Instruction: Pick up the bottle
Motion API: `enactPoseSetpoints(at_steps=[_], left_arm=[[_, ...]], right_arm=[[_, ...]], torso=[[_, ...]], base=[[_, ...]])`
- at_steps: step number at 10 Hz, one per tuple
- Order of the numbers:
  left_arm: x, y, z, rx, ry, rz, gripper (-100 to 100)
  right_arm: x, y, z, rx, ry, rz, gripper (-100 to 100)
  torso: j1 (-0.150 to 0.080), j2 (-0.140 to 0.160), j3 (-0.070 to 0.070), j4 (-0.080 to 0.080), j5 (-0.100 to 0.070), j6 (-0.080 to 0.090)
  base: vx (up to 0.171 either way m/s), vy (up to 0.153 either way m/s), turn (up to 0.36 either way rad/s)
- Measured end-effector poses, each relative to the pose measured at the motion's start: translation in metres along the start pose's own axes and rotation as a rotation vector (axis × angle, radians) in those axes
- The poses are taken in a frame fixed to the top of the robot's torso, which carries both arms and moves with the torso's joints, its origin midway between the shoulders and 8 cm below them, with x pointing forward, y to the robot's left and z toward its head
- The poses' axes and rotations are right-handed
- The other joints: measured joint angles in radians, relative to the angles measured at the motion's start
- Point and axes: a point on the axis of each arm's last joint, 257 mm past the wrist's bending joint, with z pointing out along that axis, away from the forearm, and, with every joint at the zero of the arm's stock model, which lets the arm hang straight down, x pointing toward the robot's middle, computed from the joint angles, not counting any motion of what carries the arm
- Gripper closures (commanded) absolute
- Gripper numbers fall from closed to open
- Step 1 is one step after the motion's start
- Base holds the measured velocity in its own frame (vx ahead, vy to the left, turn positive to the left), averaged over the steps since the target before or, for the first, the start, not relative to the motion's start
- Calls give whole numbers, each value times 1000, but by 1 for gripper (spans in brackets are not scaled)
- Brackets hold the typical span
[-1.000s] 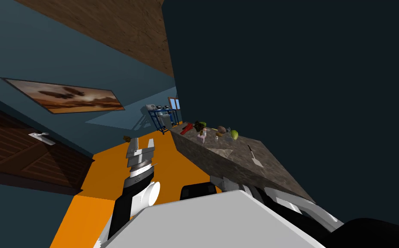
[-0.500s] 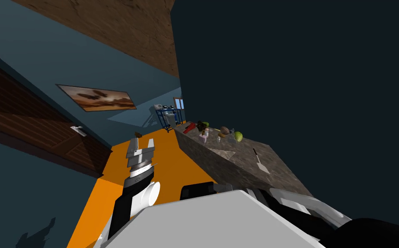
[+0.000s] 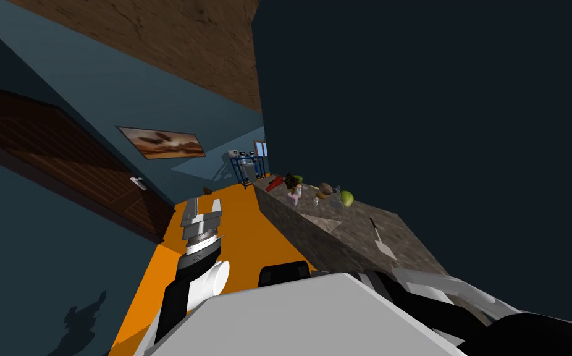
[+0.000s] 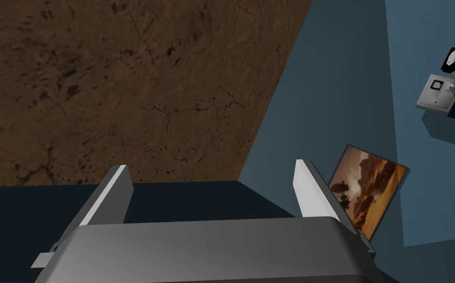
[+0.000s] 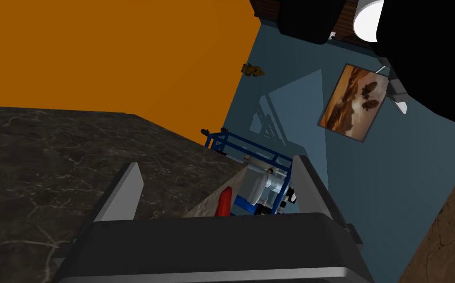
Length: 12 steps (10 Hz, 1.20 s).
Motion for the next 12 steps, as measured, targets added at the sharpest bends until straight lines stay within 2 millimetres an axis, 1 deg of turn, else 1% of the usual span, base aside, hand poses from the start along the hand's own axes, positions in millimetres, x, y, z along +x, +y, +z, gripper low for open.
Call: enactPoseSetpoints(at_steps=[1,3,5,7,8,9,11,12], left_arm=[[0,0,0,0,0,0,0],[0,0,0,0,0,0,0],[0,0,0,0,0,0,0],[0,0,0,0,0,0,0],[0,0,0,0,0,0,0],[0,0,0,0,0,0,0],[0,0,0,0,0,0,0],[0,0,0,0,0,0,0]], right_arm=[[3,-9,-6,35,17,-3,-100],[6,-21,-17,93,48,-12,-100],[8,-44,-30,178,84,-31,-100],[8,-61,-41,259,115,-50,-100],[7,-68,-48,296,126,-52,-100],[7,-73,-56,321,139,-58,-100],[6,-88,-74,395,168,-85,-100],[5,-92,-77,412,177,-98,-100]], torso=[[-1,0,0,0,0,1],[0,-1,-1,0,0,0],[0,-2,-1,0,0,0],[0,-3,-1,-1,0,0],[0,-3,-2,-1,0,1],[1,-2,-1,0,0,1],[2,-2,-1,0,0,1],[2,-2,-1,0,0,1]], base=[[3,-31,18],[12,-32,223],[17,-28,210],[26,-24,205],[11,-3,-23],[27,3,300],[12,-1,55],[28,3,315]])
